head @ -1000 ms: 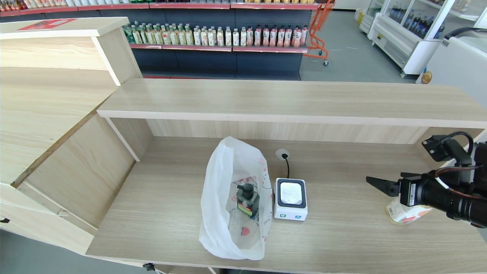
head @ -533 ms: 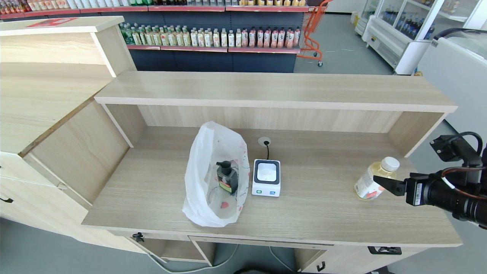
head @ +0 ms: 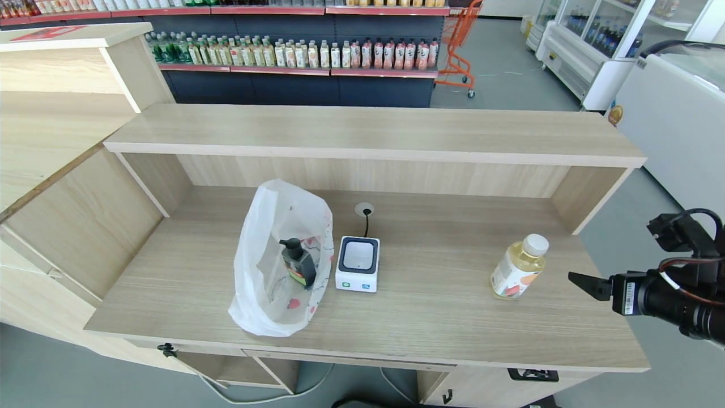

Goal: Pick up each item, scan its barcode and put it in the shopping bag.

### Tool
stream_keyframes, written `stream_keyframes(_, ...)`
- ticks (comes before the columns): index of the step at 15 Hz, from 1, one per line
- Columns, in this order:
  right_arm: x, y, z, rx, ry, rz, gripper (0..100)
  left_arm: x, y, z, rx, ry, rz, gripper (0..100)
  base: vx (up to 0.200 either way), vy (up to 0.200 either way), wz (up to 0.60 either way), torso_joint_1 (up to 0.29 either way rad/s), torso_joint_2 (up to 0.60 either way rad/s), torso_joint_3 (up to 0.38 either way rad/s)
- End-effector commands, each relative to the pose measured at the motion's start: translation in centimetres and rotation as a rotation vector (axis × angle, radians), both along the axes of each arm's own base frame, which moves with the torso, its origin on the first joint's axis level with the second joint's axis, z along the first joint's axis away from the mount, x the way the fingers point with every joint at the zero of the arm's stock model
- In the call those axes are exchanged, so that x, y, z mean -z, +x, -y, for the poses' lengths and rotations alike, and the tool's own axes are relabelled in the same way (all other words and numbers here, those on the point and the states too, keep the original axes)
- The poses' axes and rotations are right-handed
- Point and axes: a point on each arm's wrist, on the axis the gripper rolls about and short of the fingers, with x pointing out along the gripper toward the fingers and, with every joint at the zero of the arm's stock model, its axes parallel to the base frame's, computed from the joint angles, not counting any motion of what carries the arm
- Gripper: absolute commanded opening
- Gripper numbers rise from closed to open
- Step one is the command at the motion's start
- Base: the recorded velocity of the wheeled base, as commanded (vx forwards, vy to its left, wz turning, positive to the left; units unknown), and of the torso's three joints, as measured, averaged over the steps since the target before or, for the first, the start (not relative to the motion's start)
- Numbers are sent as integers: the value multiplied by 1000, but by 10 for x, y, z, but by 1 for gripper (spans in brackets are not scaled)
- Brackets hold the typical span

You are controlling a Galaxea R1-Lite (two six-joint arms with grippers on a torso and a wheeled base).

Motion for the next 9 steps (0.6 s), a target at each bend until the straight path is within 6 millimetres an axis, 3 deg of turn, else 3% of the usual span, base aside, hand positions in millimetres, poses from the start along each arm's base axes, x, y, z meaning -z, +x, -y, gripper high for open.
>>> stream_keyframes(1, 4, -2, 0, 1, 1, -17, 100, 0, 0, 0, 0, 1, 0, 100, 0, -200, 0, 2, -7, 2)
stream_keyframes(7, 25, 2, -9, -53, 55, -114, 100, 0, 0, 0, 0, -7, 0, 100, 0, -200, 0, 4, 2, 2)
stream_keyframes(9, 27, 2, -18, -100, 55, -121, 100, 0, 0, 0, 0, -5, 0, 100, 0, 0, 0, 0, 0, 0)
